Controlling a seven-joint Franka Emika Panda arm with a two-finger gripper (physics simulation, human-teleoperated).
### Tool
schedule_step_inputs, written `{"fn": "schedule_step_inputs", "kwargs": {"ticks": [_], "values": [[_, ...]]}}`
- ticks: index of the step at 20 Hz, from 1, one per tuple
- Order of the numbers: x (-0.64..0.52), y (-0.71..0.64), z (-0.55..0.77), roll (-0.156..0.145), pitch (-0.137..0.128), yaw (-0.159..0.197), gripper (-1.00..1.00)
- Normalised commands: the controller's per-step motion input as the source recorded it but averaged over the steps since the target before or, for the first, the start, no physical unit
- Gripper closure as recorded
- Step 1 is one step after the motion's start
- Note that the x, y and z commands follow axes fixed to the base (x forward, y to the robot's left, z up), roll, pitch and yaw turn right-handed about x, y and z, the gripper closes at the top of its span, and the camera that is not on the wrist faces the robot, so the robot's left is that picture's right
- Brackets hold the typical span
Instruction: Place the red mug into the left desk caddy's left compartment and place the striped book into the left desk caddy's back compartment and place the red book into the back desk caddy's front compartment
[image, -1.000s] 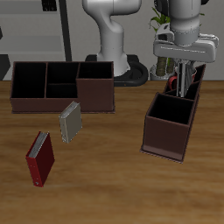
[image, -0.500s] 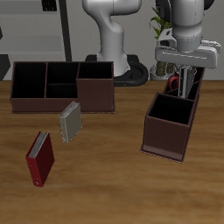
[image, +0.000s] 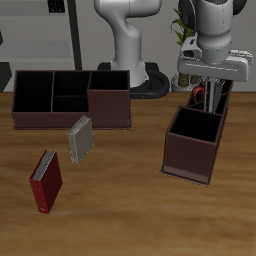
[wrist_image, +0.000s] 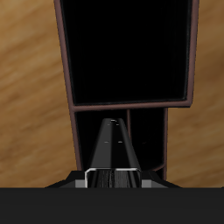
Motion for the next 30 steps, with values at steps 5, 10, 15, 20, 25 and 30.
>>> {"fn": "schedule_step_inputs", "kwargs": {"ticks": [5,10,15,20,25,30], "values": [[-0.05,0.09,-0.03,0.021,0.005,0.004,1.0],[0.01,0.04,0.04,0.014,-0.024,0.017,1.0],[0.11,-0.04,-0.03,0.011,-0.023,0.005,1.0],[0.14,-0.05,-0.12,-0.005,0.016,0.01,1.0],[0.03,0.04,-0.26,0.003,0.039,0.002,1.0],[0.05,0.02,-0.27,0.0,0.051,-0.001,1.0]]}}
